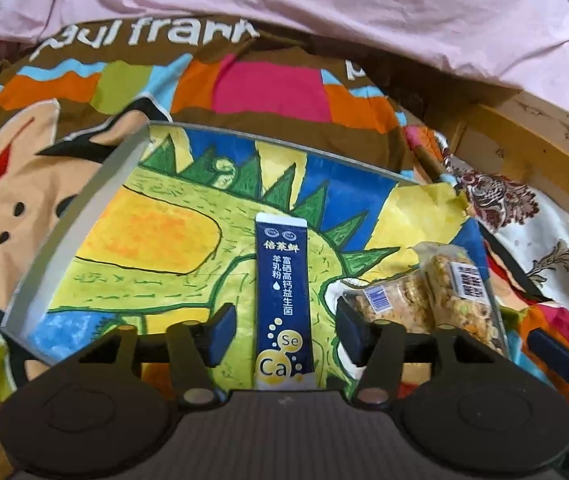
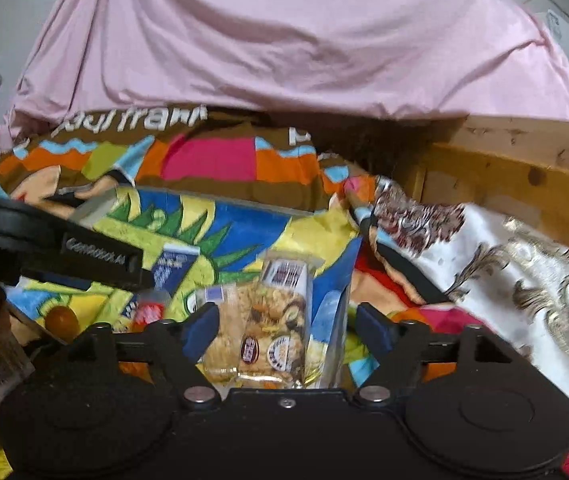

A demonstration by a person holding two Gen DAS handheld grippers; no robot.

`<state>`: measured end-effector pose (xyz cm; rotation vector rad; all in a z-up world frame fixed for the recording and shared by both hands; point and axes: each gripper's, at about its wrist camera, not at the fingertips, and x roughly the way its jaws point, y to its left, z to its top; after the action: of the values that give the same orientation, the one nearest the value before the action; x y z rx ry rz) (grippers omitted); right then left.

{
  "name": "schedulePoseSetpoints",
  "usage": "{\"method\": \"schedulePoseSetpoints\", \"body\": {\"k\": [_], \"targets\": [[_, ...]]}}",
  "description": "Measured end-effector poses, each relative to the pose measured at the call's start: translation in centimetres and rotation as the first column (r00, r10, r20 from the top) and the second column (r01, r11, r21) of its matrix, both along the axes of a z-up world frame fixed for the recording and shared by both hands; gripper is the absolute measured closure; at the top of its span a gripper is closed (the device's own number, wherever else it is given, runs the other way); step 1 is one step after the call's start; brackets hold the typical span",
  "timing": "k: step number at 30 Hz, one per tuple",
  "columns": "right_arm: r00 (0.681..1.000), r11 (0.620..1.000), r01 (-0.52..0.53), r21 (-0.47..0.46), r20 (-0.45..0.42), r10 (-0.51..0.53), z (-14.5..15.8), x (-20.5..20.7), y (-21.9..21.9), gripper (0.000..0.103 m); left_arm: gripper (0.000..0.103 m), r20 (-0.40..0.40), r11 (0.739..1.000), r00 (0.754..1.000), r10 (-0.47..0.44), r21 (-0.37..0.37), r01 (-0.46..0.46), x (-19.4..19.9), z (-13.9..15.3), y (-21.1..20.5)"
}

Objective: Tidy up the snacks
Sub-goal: 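Lower both packs into the tray and open both tools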

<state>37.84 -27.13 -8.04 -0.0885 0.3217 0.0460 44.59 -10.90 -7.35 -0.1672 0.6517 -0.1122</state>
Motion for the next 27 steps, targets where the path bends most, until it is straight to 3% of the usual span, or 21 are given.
{"method": "schedulePoseSetpoints", "body": {"k": [4,12,27], "targets": [[0.998,1.0,0.013,0.019,0.056,-0.014,2.0,-2.5,-0.6,0.013,0.023,0.066,1.0,0.998,-0.003,0.002,0.003,-2.5,1.6,0.6],[0.988,0.998,0.018,0.062,0.152,-0.027,5.8,-8.6,-0.9,0.001,0.004,0.212,1.0,0.977,0.01,-0.006,-0.009,-9.1,5.1,2.2],[0.975,0.998,-0.002,0.063,0.221,-0.012,7.9,-20.1,0.7,0.001,0.001,0.363,0.998,0.93,0.056,0.007,-0.062,-21.6,8.6,5.3]]}}
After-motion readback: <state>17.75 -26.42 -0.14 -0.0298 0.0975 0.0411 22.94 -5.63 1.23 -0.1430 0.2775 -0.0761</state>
